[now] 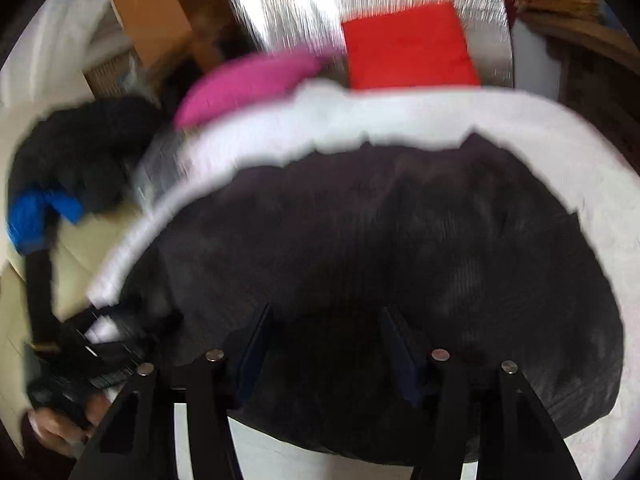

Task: Fold large clothes

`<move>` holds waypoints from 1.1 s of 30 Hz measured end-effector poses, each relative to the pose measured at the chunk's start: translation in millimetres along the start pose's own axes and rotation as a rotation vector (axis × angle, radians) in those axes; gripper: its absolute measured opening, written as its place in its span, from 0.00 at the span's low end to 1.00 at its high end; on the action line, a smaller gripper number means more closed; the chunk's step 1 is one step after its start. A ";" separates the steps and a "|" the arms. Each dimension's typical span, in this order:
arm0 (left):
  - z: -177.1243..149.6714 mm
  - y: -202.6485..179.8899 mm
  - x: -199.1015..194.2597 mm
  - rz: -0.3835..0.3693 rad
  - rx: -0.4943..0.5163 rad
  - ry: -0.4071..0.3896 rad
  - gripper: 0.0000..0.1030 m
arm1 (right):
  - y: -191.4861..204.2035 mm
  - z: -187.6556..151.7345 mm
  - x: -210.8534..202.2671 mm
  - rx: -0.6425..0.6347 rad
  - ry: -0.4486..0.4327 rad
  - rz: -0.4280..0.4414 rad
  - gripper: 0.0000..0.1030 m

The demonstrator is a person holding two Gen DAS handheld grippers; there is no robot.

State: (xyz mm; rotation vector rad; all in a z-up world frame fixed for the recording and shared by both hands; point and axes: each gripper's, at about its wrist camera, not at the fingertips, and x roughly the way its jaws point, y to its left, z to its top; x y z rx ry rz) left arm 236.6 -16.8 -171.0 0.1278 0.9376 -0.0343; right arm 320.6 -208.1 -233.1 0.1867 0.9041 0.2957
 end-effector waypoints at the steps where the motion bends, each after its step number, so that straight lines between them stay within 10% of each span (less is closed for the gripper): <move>1: -3.0 -5.7 3.8 0.029 0.034 -0.002 0.90 | -2.9 -2.4 8.4 -0.003 0.035 -0.009 0.55; 13: -4.5 -3.9 12.5 0.088 0.108 -0.035 0.98 | -52.1 7.1 -48.0 0.129 -0.131 0.033 0.56; 22: -4.2 -4.1 12.8 0.084 0.124 -0.041 0.99 | -57.5 13.7 -7.0 0.069 -0.014 -0.131 0.60; 33: -4.1 -2.6 12.1 0.070 0.131 -0.048 0.99 | -63.6 15.6 -23.3 0.107 -0.052 -0.111 0.60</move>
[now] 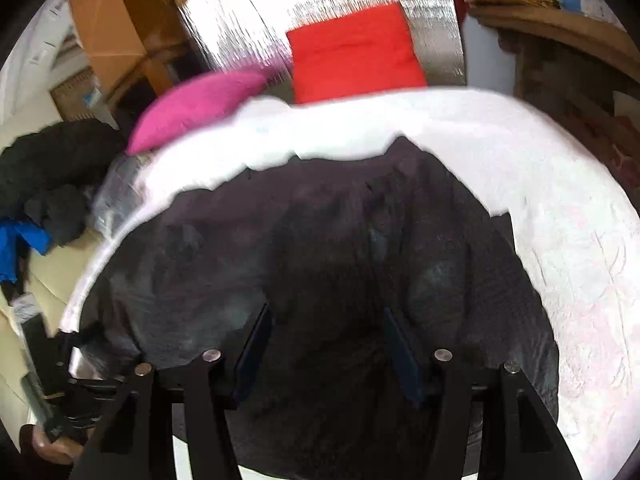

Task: Fold large clothes

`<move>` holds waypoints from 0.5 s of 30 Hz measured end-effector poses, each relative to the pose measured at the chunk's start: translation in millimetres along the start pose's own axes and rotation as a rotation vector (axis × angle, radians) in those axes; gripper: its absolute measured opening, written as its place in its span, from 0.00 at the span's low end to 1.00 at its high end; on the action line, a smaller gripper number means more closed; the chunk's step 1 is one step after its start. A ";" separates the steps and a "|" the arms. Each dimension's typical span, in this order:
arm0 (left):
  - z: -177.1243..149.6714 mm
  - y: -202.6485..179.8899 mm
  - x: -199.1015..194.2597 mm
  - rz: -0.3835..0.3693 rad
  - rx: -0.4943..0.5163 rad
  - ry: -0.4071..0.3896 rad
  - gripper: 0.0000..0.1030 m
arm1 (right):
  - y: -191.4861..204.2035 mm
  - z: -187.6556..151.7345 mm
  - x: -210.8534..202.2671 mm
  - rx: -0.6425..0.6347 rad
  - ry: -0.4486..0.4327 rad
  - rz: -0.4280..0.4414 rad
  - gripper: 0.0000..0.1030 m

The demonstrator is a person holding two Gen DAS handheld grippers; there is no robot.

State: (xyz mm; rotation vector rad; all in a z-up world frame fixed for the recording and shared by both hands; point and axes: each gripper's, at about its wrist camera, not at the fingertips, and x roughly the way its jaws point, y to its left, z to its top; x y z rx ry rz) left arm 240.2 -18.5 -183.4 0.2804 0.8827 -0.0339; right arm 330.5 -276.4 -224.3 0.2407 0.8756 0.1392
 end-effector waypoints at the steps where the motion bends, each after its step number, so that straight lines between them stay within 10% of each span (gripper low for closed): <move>1: 0.4 0.9 -0.1 -0.006 0.000 0.001 0.99 | -1.6 -0.5 12.8 0.002 0.056 -0.007 0.60; 7: 12.3 29.4 -5.8 -0.123 -0.050 0.016 0.99 | -7.0 4.0 -0.3 0.024 0.043 0.057 0.60; 15: 23.3 117.0 -8.6 -0.070 -0.279 -0.027 0.99 | -75.6 11.6 -42.3 0.244 -0.097 0.144 0.65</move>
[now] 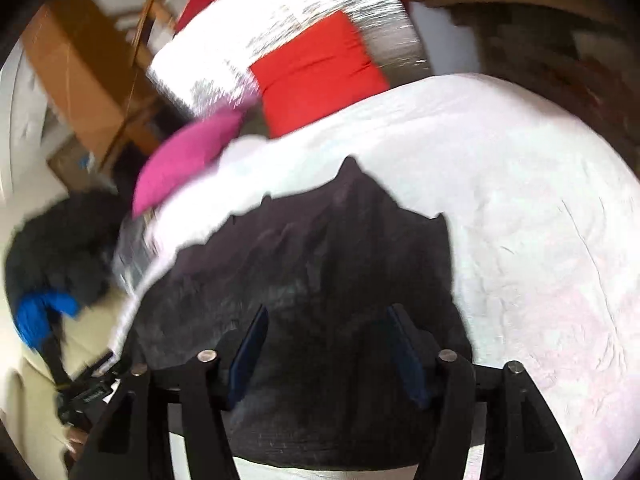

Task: Fold large clothes

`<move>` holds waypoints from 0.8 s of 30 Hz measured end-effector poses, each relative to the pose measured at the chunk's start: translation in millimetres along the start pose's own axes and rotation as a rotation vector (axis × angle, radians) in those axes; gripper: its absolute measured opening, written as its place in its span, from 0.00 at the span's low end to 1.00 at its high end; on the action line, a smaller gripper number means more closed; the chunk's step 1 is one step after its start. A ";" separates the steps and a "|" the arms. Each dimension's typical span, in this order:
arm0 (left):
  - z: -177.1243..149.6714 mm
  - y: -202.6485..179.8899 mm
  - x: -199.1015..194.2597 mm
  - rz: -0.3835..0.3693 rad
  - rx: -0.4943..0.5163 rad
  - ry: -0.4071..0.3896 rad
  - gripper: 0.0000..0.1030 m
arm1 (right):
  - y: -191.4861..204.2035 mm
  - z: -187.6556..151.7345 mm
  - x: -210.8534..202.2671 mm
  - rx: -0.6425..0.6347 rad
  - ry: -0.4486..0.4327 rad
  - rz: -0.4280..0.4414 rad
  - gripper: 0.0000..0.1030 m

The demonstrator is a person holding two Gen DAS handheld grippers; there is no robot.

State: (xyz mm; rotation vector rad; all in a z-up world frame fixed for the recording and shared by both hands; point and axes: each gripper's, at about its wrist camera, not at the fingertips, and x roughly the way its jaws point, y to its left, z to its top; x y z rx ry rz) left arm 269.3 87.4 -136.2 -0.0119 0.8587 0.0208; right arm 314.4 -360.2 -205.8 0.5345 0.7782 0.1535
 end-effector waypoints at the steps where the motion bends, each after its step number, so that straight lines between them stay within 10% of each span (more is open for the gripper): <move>1: 2.1 9.3 3.3 0.016 -0.021 0.011 0.99 | -6.8 1.4 -3.7 0.030 -0.003 0.022 0.65; 6: 3.4 59.1 20.3 0.058 -0.176 0.097 0.99 | -26.0 2.7 -17.5 0.061 -0.006 -0.038 0.65; 11: -17.8 73.2 11.6 -0.126 -0.343 0.158 0.99 | -52.1 -6.0 -33.8 0.187 0.015 0.102 0.68; 16: -49.3 27.9 -18.4 -0.246 -0.281 0.144 0.99 | -29.4 -36.9 -40.0 0.200 0.077 0.238 0.72; 24: -93.9 22.0 -0.5 -0.414 -0.517 0.245 0.99 | -24.8 -99.3 -15.8 0.388 0.161 0.260 0.75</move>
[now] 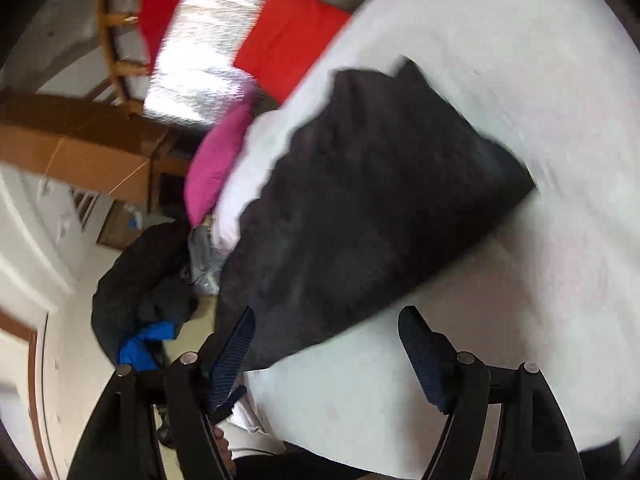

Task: Fold large clothes

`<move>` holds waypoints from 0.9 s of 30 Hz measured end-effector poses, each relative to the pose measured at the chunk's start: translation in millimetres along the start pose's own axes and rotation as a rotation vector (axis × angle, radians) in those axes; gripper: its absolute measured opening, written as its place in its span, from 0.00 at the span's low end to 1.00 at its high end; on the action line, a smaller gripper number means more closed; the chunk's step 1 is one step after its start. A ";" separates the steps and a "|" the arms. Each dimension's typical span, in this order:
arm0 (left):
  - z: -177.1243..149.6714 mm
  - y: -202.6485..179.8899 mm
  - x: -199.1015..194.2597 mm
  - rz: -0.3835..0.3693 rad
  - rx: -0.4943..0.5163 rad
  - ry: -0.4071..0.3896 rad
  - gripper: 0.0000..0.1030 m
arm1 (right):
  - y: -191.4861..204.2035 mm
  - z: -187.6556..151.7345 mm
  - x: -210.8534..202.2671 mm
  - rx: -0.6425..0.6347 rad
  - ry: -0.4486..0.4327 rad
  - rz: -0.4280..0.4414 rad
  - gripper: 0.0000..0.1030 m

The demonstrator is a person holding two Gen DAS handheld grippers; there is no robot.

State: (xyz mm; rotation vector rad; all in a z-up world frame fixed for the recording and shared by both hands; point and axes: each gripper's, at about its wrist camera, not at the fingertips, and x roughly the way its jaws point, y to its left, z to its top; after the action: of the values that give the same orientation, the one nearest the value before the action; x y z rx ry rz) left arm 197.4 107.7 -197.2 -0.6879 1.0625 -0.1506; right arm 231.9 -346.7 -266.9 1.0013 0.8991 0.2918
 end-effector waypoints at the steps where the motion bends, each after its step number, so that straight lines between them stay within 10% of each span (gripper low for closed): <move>1: 4.1 4.2 1.2 -0.004 -0.035 -0.022 0.99 | -4.5 -1.5 4.5 0.026 -0.003 -0.009 0.75; 16: 46.5 58.9 5.0 -0.046 -0.308 -0.187 0.97 | -45.0 21.3 15.2 0.263 -0.287 -0.024 0.73; 20: 53.7 51.0 9.3 0.010 -0.243 -0.199 0.67 | -32.3 18.2 19.4 0.184 -0.304 -0.128 0.44; 27: 74.8 40.6 7.6 0.002 -0.191 -0.241 0.46 | -10.5 11.8 7.2 0.063 -0.326 -0.138 0.35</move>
State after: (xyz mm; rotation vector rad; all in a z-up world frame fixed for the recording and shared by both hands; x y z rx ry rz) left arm 255.8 169.6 -204.2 -0.8540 0.8522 0.0363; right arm 243.5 -355.1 -276.6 1.0050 0.6788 -0.0181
